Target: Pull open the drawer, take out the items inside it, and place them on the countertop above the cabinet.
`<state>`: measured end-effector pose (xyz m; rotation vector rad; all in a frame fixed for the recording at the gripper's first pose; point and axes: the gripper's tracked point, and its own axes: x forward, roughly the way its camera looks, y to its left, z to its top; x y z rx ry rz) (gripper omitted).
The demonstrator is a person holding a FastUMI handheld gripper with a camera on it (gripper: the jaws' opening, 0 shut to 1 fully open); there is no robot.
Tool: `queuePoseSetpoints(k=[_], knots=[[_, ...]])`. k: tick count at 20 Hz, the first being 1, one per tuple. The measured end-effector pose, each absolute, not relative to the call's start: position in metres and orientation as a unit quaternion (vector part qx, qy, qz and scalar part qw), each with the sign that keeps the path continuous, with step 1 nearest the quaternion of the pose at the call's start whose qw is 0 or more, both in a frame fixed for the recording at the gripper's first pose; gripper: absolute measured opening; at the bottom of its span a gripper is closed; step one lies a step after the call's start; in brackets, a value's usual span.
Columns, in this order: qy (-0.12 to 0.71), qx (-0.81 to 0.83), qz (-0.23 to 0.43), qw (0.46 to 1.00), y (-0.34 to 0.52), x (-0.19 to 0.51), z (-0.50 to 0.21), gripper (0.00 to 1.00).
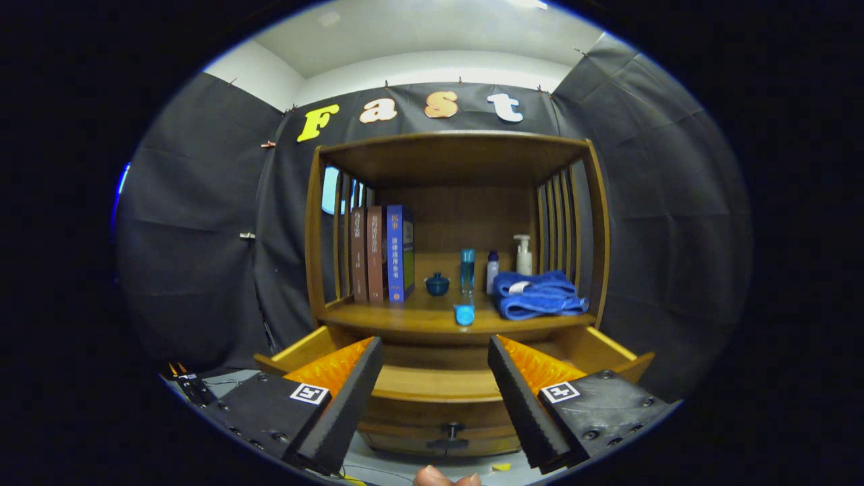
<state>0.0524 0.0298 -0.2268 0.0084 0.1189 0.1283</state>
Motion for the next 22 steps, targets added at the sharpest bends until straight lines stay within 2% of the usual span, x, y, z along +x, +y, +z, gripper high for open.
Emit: queuePoseSetpoints(k=[5,9,17,22], knots=[[0.11,-0.009,0.053,0.992,0.021,0.05,-0.304,0.99],[0.133,-0.011,0.034,0.99,0.006,0.054,-0.335,0.99],[0.136,-0.036,0.013,0.99,-0.003,0.065,-0.345,0.99],[0.141,-0.019,0.011,0.99,0.002,0.096,-0.339,1.0]])
